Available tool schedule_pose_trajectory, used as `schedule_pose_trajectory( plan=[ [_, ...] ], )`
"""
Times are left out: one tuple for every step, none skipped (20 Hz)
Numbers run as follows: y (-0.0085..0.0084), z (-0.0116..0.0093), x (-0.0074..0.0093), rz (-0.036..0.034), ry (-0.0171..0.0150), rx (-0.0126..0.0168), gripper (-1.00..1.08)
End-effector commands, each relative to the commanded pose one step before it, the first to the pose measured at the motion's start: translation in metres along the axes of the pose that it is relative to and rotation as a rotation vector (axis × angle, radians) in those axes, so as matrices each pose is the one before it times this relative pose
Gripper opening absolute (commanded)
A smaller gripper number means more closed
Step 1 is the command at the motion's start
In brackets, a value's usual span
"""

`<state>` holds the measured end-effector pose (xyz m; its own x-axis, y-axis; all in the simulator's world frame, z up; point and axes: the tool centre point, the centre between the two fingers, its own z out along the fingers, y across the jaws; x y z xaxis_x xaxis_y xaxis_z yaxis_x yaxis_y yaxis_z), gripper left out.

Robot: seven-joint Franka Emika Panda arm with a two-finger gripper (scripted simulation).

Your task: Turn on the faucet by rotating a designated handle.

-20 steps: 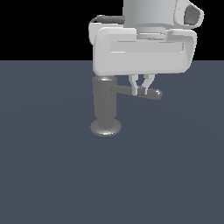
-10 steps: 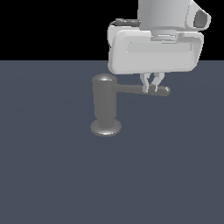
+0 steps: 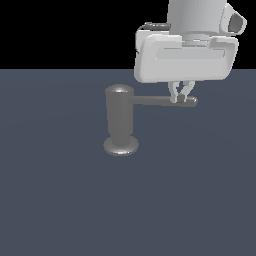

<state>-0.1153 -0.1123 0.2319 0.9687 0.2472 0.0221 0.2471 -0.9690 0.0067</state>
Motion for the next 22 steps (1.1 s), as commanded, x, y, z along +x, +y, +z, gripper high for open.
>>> schedule_pose_trajectory(
  plan=[
    [0.00207, 0.00217, 0.00950, -0.00909, -0.00110, -0.00167, -1.00],
    [0.00226, 0.00024, 0.00237, 0.00071, -0.00043, 0.00015, -1.00],
    [0.00226, 0.00024, 0.00237, 0.00071, -0.00043, 0.00016, -1.00],
    [0.00225, 0.00024, 0.00236, 0.00071, -0.00043, 0.00016, -1.00],
    [0.00230, 0.00027, 0.00235, 0.00082, -0.00049, 0.00018, -1.00],
    [0.00224, 0.00024, 0.00235, 0.00071, -0.00043, 0.00016, -1.00],
    [0.00224, 0.00024, 0.00235, 0.00071, -0.00043, 0.00016, -1.00],
    [0.00224, 0.00024, 0.00234, 0.00071, -0.00043, 0.00016, -1.00],
    [0.00229, 0.00027, 0.00233, 0.00082, -0.00049, 0.00018, -1.00],
    [0.00223, 0.00023, 0.00233, 0.00071, -0.00043, 0.00016, -1.00],
    [0.00222, 0.00023, 0.00233, 0.00071, -0.00042, 0.00016, -1.00],
    [0.00222, 0.00023, 0.00232, 0.00071, -0.00042, 0.00016, -1.00],
    [0.00222, 0.00023, 0.00232, 0.00071, -0.00042, 0.00016, -1.00],
    [0.00221, 0.00023, 0.00231, 0.00071, -0.00042, 0.00016, -1.00],
    [0.00226, 0.00027, 0.00230, 0.00082, -0.00049, 0.00019, -1.00],
    [0.00220, 0.00023, 0.00230, 0.00071, -0.00042, 0.00016, -1.00],
    [0.00220, 0.00023, 0.00230, 0.00071, -0.00042, 0.00017, -1.00],
    [0.00219, 0.00023, 0.00229, 0.00071, -0.00042, 0.00017, -1.00],
    [0.00219, 0.00023, 0.00229, 0.00071, -0.00042, 0.00017, -1.00],
    [0.00218, 0.00023, 0.00228, 0.00071, -0.00042, 0.00017, -1.00],
    [0.00218, 0.00023, 0.00227, 0.00071, -0.00042, 0.00017, -1.00],
    [0.00217, 0.00023, 0.00227, 0.00071, -0.00042, 0.00017, -1.00]
  ],
)
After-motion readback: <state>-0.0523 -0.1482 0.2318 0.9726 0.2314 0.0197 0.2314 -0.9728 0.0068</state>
